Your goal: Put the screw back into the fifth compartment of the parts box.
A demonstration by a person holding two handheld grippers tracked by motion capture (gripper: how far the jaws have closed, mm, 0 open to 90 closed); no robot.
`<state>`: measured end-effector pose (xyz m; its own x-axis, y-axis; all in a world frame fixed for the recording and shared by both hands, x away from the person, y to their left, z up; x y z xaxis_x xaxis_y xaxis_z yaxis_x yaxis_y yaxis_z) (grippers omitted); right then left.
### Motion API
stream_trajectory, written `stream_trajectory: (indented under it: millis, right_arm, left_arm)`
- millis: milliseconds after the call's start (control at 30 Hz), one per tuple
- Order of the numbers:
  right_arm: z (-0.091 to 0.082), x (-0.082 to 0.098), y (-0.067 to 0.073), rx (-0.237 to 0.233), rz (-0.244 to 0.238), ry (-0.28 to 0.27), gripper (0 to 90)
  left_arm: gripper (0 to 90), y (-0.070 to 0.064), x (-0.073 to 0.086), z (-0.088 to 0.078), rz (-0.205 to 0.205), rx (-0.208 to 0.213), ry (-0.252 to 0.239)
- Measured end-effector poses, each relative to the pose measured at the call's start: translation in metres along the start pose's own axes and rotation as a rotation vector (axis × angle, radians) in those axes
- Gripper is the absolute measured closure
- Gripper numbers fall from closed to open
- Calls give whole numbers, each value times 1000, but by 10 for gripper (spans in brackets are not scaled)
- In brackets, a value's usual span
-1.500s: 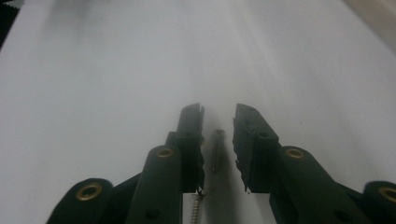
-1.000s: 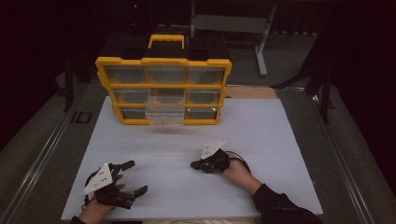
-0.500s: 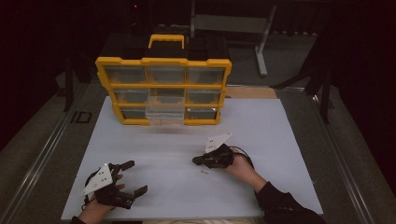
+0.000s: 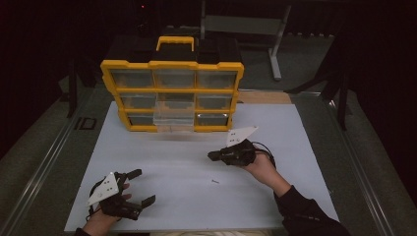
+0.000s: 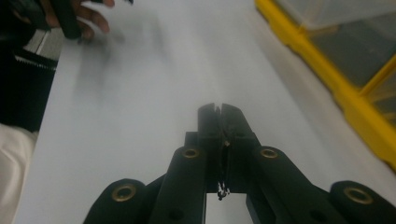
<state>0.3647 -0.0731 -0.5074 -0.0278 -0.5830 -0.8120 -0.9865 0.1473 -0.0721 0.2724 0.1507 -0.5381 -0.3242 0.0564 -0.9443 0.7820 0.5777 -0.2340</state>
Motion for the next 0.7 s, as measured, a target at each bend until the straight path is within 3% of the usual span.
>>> stream_trajectory:
  millis: [233,700]
  right_arm:
    - [-15,-15,-11,26,9,-16,876]
    - [-33,-56,-28,62,-32,-57,876]
  left_arm:
    - [14,0,0,0,0,-1,0]
    - [13,0,0,0,2,0,1]
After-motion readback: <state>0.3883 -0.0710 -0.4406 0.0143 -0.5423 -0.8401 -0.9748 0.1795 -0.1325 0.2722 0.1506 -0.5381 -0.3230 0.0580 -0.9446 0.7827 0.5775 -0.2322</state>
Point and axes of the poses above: each handheld gripper's, and its own axes: z roughly forward along the jaws, x roughly out of its underside, y roughly to its left, the point moved 10 cm from there along z, roughly forward along the jaws, and after that the axes turned 8 degrees about -z, right-handed, at the moved point
